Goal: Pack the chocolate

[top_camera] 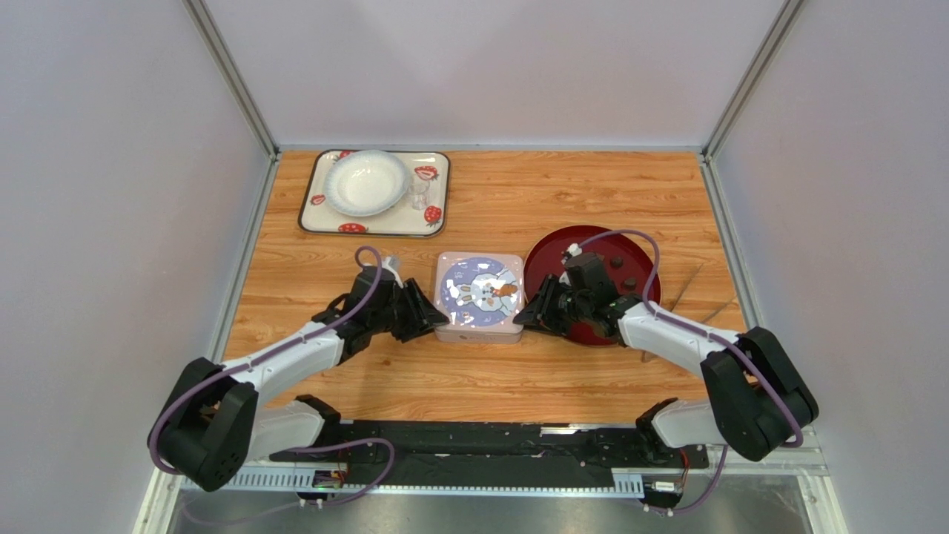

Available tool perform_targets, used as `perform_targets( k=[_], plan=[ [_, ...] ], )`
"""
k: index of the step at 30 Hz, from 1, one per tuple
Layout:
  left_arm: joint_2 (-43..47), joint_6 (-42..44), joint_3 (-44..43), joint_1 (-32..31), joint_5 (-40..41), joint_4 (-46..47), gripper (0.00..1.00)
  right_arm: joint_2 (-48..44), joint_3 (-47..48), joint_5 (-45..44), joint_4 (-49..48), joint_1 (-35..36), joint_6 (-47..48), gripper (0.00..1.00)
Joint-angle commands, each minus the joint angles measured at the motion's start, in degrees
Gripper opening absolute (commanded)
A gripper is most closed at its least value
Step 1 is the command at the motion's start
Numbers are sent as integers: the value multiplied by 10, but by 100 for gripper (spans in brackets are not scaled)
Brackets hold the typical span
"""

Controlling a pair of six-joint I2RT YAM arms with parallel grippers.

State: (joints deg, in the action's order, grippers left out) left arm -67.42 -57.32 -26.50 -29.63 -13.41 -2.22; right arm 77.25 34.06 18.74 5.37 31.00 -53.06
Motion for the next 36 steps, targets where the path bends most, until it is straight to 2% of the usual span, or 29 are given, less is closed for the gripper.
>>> perform_targets(
  k=[1,6,8,13,17,21,26,31,33,35,36],
  plan=[
    [-3,-31,50,-8,33,-52,0,-7,16,-17,58,6,30,34],
    [14,-18,35,-7,44,-90,0,-14,34,-15,69,6,42,34],
    [34,-3,15,-7,52,-122,13,-18,40,-15,75,6,52,34],
    [85,58,-66,-8,108,-214,37,-32,69,-28,111,6,70,35],
    [107,97,-112,-10,117,-258,42,-39,84,-42,127,6,84,36],
    [91,120,-147,-28,112,-282,41,-45,97,-49,150,6,96,36],
    [38,150,-194,-65,131,-310,33,-57,108,-79,180,13,110,36],
    [-17,174,-232,-87,142,-320,22,-61,119,-105,200,24,125,35],
    [-31,182,-245,-92,158,-321,15,-61,121,-109,206,29,131,34],
    [-48,190,-253,-98,165,-326,13,-62,124,-118,213,34,133,32],
    [-53,192,-259,-100,174,-329,8,-63,125,-121,214,36,137,30]
  ],
)
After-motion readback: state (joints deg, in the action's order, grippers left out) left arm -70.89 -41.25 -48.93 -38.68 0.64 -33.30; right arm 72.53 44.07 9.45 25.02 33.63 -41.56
